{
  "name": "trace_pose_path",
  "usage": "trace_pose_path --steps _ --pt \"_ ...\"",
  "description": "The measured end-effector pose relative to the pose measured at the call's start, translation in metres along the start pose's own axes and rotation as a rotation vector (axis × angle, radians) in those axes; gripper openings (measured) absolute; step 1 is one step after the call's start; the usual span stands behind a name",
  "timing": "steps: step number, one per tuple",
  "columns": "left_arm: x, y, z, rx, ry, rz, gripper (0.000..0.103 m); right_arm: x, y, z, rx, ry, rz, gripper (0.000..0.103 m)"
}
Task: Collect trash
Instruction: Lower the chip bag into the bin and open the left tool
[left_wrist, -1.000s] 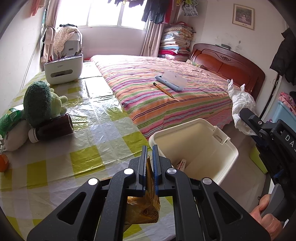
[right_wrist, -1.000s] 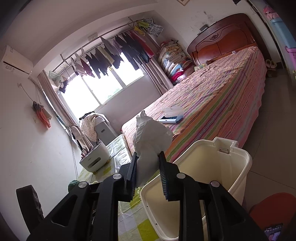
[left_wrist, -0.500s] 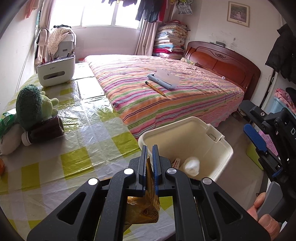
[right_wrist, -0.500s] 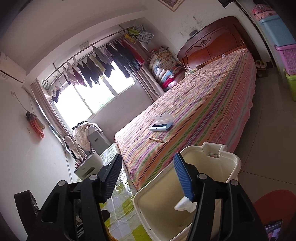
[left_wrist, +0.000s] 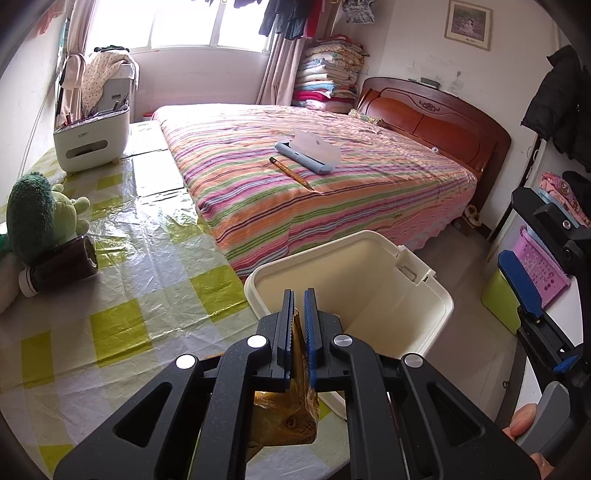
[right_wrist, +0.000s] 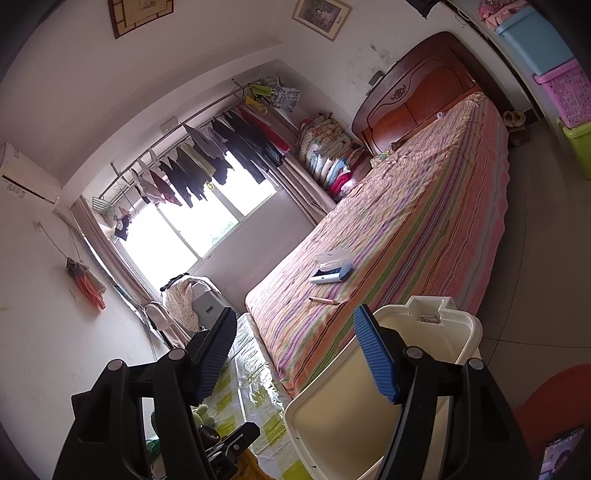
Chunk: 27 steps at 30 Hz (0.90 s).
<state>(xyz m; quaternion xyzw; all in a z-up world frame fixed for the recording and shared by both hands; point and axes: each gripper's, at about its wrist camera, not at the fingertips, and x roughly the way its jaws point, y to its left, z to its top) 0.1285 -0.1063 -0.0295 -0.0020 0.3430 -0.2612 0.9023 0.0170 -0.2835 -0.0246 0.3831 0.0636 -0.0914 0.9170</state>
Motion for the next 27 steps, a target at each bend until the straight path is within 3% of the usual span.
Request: trace_pose_path --steps 12,24,25,26,27 --pt "0.026 -0.028 0.015 0.012 0.034 -0.054 0.006 -0.009 -0.005 0.003 0.014 -0.042 0.025 0.069" --pt "0.039 -0.044 0.016 0.051 0.062 -0.056 0.012 -0.009 -0.005 0.002 0.015 -0.039 0.036 0.069" --pt "0.039 -0.045 0.016 0.054 0.06 -0.052 0.024 -0.01 -0.006 0.002 0.015 -0.039 0.037 0.069" --pt "0.039 -0.045 0.016 0.057 0.055 -0.047 0.051 -0.01 -0.005 0.002 0.015 -0.038 0.037 0.069" --pt "0.036 -0.045 0.015 0.061 0.042 -0.036 0.067 -0.009 -0.005 0.002 0.014 -0.036 0.037 0.069"
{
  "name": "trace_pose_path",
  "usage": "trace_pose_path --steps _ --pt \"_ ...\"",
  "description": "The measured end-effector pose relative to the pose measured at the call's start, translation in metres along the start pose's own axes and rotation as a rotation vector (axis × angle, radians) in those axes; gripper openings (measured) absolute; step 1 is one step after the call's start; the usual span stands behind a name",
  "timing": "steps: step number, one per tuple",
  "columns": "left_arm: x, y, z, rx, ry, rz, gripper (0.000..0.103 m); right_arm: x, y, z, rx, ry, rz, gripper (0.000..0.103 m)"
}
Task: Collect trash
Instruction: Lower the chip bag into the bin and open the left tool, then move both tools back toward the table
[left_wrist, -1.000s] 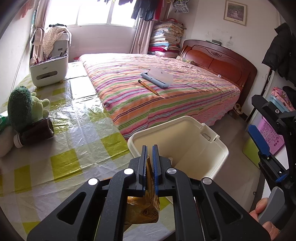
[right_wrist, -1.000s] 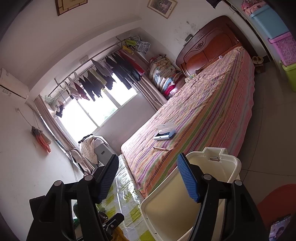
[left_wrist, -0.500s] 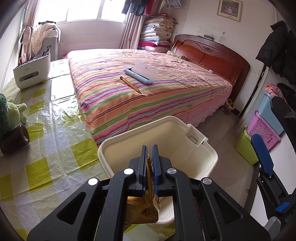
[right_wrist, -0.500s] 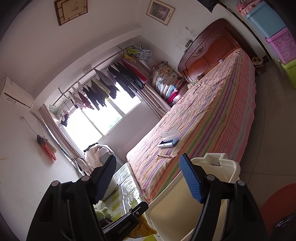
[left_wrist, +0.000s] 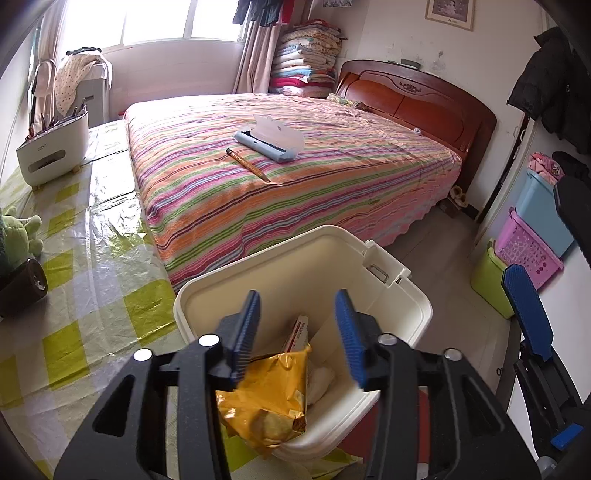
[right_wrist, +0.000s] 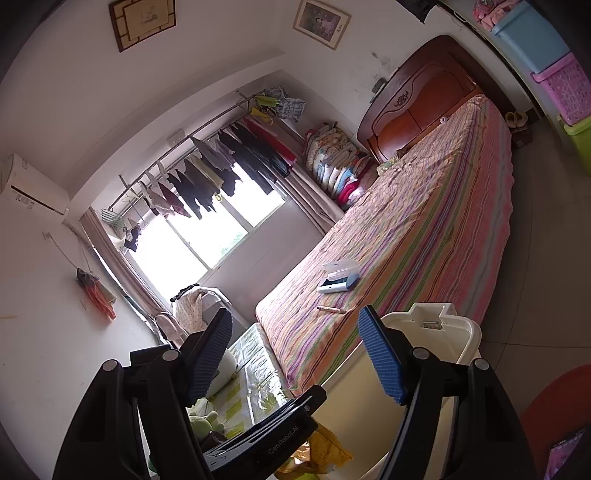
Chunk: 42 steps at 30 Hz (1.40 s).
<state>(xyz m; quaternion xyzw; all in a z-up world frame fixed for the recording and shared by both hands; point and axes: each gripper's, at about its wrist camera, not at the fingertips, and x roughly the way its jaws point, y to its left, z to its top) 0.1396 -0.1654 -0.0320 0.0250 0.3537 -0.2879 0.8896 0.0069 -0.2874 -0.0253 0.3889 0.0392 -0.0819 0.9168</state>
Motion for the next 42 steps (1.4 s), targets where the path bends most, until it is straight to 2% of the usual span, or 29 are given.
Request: trace_pose_path --steps 1,2,7,12,21,25,32,35,42 --pt "-0.004 -0.001 -0.001 0.007 -0.024 0.017 0.086 0.0 0.0 0.0 0.0 0.002 0.001 0.069" --pt "-0.008 -0.001 -0.002 0.016 -0.049 0.039 0.088 0.0 0.0 0.0 0.0 0.004 0.002 0.069" --pt "-0.016 0.003 -0.007 0.105 -0.063 0.113 0.089 0.001 0.002 -0.001 -0.007 0.012 0.004 0.069" --pt "-0.023 0.025 -0.015 0.138 -0.045 0.178 0.089 0.004 0.006 -0.004 -0.021 0.024 0.006 0.069" --pt "-0.054 0.074 -0.018 0.068 -0.04 0.232 0.089 0.01 0.015 -0.011 -0.054 0.055 0.016 0.07" --pt "-0.071 0.09 -0.019 0.083 -0.043 0.27 0.089 0.012 0.021 -0.015 -0.069 0.069 0.024 0.074" --pt "-0.108 0.126 -0.022 0.103 -0.068 0.365 0.091 0.017 0.038 -0.025 -0.11 0.088 0.04 0.075" --pt "-0.119 0.15 -0.025 0.057 -0.085 0.406 0.091 0.018 0.046 -0.032 -0.131 0.098 0.046 0.075" --pt "-0.139 0.198 -0.047 -0.043 -0.077 0.446 0.091 0.025 0.07 -0.05 -0.181 0.129 0.066 0.075"
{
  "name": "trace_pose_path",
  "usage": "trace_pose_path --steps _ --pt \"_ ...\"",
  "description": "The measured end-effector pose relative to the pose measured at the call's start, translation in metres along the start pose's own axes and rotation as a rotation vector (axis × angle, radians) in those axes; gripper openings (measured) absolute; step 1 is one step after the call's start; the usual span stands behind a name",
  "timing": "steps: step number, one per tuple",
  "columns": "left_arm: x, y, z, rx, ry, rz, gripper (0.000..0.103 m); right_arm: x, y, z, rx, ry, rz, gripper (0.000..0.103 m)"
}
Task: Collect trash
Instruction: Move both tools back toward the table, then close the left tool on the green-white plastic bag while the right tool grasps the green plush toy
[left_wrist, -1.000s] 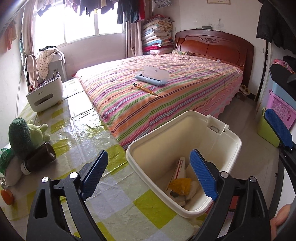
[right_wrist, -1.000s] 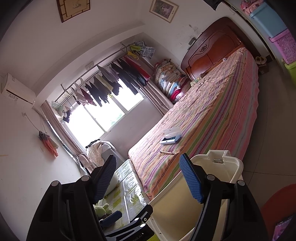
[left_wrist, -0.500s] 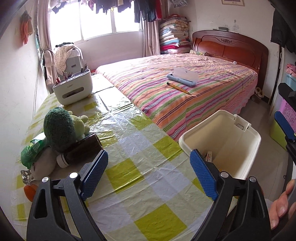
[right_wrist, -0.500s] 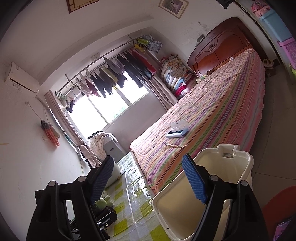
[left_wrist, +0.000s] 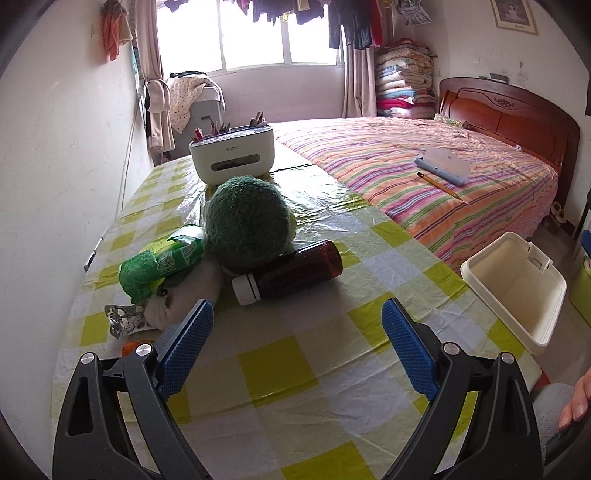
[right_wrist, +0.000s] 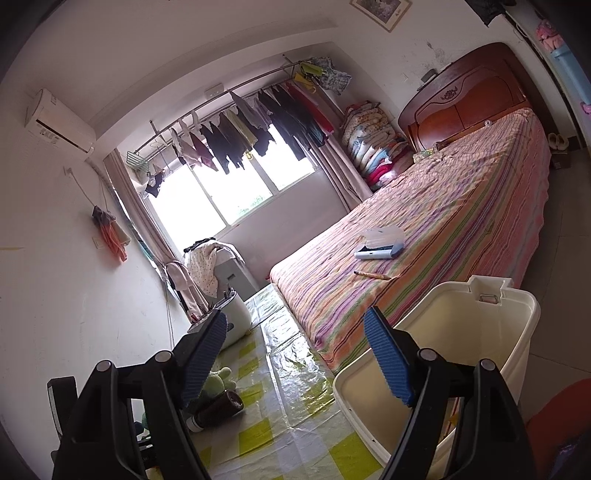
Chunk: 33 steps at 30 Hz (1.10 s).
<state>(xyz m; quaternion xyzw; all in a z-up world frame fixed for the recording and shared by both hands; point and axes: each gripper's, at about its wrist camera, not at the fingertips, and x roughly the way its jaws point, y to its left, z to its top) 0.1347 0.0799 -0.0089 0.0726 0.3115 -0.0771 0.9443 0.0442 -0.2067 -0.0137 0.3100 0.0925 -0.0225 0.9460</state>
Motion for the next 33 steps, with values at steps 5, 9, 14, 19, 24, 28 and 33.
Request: trace_pose_path --steps 5,9,14,19,24,28,33 --pt "-0.005 0.029 -0.01 -0.038 0.0 0.029 0.091 0.012 0.024 -0.012 -0.061 0.044 0.025 0.075" --pt "-0.007 0.054 -0.018 -0.086 0.013 0.044 0.091 0.022 0.041 -0.023 -0.112 0.086 0.049 0.075" --pt "-0.01 0.077 -0.025 -0.111 0.004 0.08 0.091 0.03 0.06 -0.038 -0.163 0.124 0.062 0.075" --pt "-0.01 0.099 -0.029 -0.147 0.006 0.109 0.091 0.045 0.081 -0.052 -0.229 0.186 0.099 0.075" --pt "-0.008 0.126 -0.028 -0.231 0.002 0.125 0.091 0.071 0.113 -0.067 -0.322 0.262 0.157 0.075" --pt "-0.008 0.147 -0.025 -0.337 -0.018 0.105 0.091 0.099 0.141 -0.083 -0.384 0.346 0.211 0.075" --pt "-0.006 0.179 -0.022 -0.532 -0.048 0.042 0.091 0.138 0.169 -0.094 -0.442 0.406 0.227 0.075"
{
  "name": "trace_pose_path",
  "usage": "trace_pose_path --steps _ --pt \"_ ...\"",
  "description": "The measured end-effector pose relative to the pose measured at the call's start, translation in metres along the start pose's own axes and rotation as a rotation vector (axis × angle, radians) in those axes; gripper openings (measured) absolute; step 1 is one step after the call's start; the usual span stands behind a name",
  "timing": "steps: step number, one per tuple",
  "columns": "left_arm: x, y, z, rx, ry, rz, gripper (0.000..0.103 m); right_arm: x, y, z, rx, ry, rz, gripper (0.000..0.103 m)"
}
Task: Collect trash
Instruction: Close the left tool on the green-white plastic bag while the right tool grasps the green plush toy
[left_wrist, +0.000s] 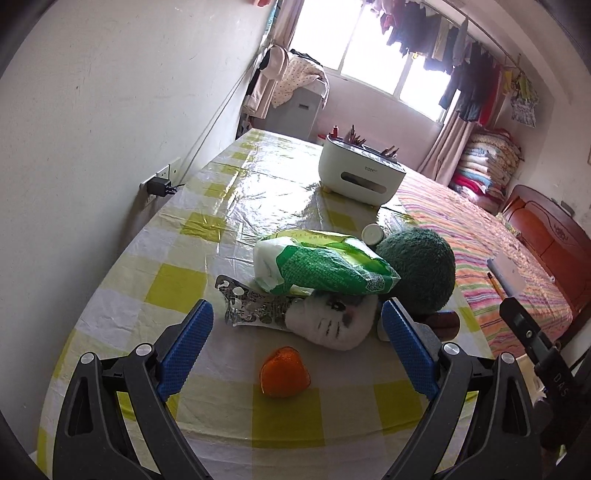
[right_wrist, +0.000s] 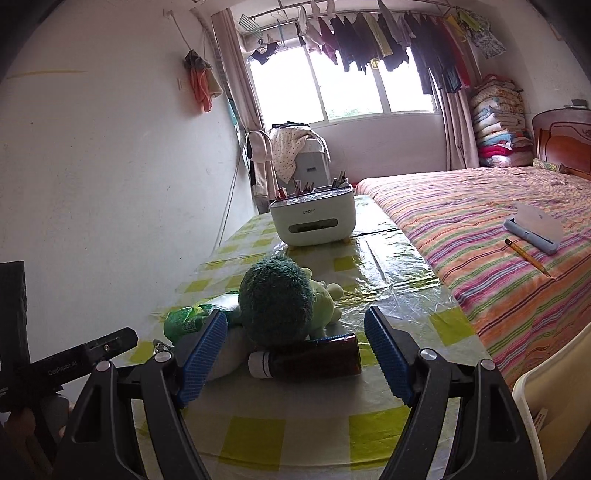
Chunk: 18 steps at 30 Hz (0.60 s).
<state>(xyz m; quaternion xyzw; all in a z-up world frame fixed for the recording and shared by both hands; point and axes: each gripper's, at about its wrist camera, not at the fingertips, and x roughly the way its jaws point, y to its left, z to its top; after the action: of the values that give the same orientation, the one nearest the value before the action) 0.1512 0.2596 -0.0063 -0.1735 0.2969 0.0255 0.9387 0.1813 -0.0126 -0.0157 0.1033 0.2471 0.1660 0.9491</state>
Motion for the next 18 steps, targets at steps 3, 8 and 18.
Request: trace_pose_path --steps 3,8,18 --pt "0.007 0.008 0.008 -0.095 0.034 -0.058 0.091 0.024 0.004 0.007 -0.019 0.042 -0.003 0.075" --pt "0.031 0.016 0.014 -0.26 0.147 -0.201 0.091 0.057 0.008 0.017 -0.067 0.089 0.0 0.075" --pt "0.082 0.033 0.016 -0.589 0.298 -0.383 0.091 0.09 0.002 0.027 -0.061 0.14 0.049 0.075"
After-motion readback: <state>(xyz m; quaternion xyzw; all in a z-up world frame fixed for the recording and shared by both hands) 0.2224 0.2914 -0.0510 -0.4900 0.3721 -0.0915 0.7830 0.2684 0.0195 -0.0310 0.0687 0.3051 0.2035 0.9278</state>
